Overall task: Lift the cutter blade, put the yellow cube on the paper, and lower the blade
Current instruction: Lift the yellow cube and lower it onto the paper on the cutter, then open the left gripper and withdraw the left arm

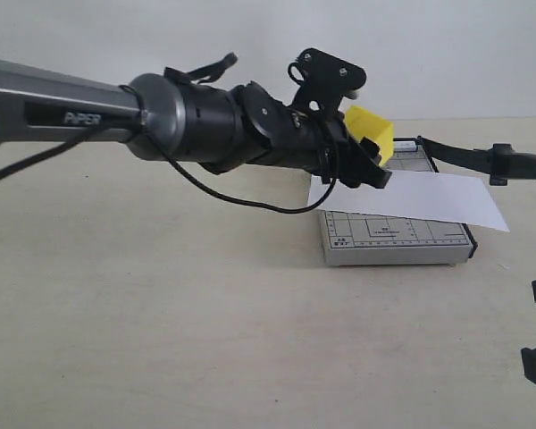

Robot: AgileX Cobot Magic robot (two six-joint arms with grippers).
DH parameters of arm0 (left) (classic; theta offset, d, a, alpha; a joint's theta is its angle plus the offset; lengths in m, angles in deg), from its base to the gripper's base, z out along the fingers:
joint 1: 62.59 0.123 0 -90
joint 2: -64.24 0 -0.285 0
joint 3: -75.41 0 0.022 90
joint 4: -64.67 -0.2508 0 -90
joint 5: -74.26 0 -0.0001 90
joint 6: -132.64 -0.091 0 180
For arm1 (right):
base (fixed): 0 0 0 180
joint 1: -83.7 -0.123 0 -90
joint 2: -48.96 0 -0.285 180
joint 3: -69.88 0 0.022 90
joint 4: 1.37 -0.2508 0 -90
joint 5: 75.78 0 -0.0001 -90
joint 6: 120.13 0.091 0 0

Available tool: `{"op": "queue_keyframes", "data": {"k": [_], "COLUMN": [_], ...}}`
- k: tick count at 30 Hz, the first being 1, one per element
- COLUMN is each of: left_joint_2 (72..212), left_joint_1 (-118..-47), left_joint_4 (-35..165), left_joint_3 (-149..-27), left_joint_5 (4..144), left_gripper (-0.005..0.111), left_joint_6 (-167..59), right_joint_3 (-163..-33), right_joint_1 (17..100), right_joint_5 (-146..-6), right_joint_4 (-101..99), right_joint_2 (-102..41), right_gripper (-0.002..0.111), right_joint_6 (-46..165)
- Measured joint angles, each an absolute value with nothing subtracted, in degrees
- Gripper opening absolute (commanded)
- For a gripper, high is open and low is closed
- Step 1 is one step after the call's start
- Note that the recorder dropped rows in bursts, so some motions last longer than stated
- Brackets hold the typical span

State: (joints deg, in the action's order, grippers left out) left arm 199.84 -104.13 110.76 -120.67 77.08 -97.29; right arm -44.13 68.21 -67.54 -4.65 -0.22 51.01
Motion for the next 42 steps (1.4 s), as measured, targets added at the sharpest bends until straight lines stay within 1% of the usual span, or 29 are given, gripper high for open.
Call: {"op": "queue_keyframes", "data": {"k": [5,8,12,18,20,22,23,27,28,30,33,35,42], "left_joint_2": [205.0,206.9,208.4,208.9,208.9,208.9,208.9,209.1,209.1,209.2,209.4,209.4,206.8], "left_joint_1": [-105.7,-105.8,-105.8,-105.8,-105.8,-105.9,-105.9,-105.9,-105.9,-105.9,-105.9,-105.9,-105.9], "left_joint_4": [110.8,110.8,110.6,110.5,110.5,110.5,110.5,110.5,110.5,110.9,111.0,111.0,111.2], "left_joint_3": [-127.1,-128.5,-128.9,-129.2,-129.2,-129.2,-129.2,-129.2,-129.2,-129.2,-129.2,-129.2,-129.2], "left_joint_5": [77.3,79.4,81.9,81.8,81.4,80.7,80.4,79.5,79.5,79.2,78.5,78.1,79.2], "left_gripper": [0.004,0.004,0.004,0.004,0.006,0.020,0.035,0.072,0.079,0.089,0.097,0.100,0.099], "left_joint_6": [-96.9,-99.1,-104.0,-107.4,-107.6,-107.9,-108.0,-108.0,-108.0,-108.0,-107.9,-107.9,-107.9], "right_joint_3": [-44.1,-44.1,-44.1,-44.1,-44.1,-44.1,-44.1,-44.1,-44.1,-44.1,-44.1,-44.1,-44.1], "right_joint_1": [68.2,68.2,68.2,68.2,68.2,68.2,68.2,68.2,68.2,68.2,68.2,68.2,68.2], "right_joint_5": [-67.5,-67.5,-67.4,-67.3,-67.3,-67.2,-67.2,-67.2,-67.2,-67.2,-67.2,-67.2,-67.2], "right_joint_4": [-4.6,-4.6,-4.6,-4.8,-4.8,-4.8,-4.8,-5.3,-5.4,-5.6,-5.7,-5.8,-6.3], "right_joint_2": [-0.2,-0.2,-0.2,-0.2,-0.2,-0.2,-0.2,-0.2,-0.2,-0.2,-0.2,-0.2,-0.2], "right_gripper": [0.000,0.000,0.000,0.000,0.000,0.000,0.000,0.000,0.000,0.000,0.000,0.000,0.000], "right_joint_6": [51.0,51.0,51.0,51.0,51.0,51.0,51.0,51.0,51.0,51.0,51.0,51.0,51.1]}}
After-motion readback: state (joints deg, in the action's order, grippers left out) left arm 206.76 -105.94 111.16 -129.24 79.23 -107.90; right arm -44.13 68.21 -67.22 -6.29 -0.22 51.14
